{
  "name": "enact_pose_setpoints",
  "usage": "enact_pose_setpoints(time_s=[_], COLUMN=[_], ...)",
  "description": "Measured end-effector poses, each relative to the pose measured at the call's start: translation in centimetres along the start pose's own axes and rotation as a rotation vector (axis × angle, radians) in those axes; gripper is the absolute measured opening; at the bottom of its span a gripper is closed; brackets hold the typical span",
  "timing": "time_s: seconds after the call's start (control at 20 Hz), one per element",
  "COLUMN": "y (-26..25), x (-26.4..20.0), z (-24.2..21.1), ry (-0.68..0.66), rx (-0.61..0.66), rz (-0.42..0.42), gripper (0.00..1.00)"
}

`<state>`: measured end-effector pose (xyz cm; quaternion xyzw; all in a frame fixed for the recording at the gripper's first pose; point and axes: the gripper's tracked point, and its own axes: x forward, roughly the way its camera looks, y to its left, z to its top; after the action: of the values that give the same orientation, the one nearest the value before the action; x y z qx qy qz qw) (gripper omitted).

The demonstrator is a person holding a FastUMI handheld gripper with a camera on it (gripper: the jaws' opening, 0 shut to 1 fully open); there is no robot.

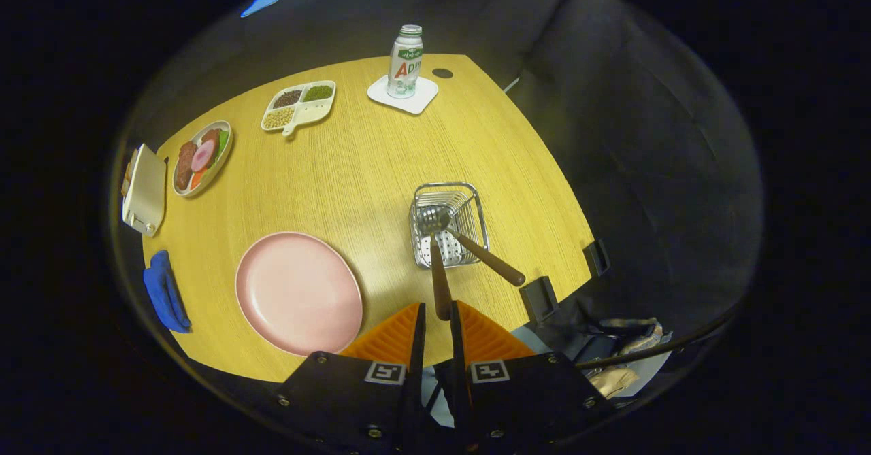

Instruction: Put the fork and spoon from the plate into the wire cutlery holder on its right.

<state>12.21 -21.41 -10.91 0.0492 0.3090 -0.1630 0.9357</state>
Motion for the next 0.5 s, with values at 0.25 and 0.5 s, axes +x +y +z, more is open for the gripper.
enact_pose_setpoints(time_s=[0.25,0.5], y=[1.7,4.3], x=[-3.9,-11.2], z=[5.5,10.1], ry=[-0.345,-0.678], rx=[0.060,0.039], rz=[0.070,0.155], gripper=[0.20,0.20])
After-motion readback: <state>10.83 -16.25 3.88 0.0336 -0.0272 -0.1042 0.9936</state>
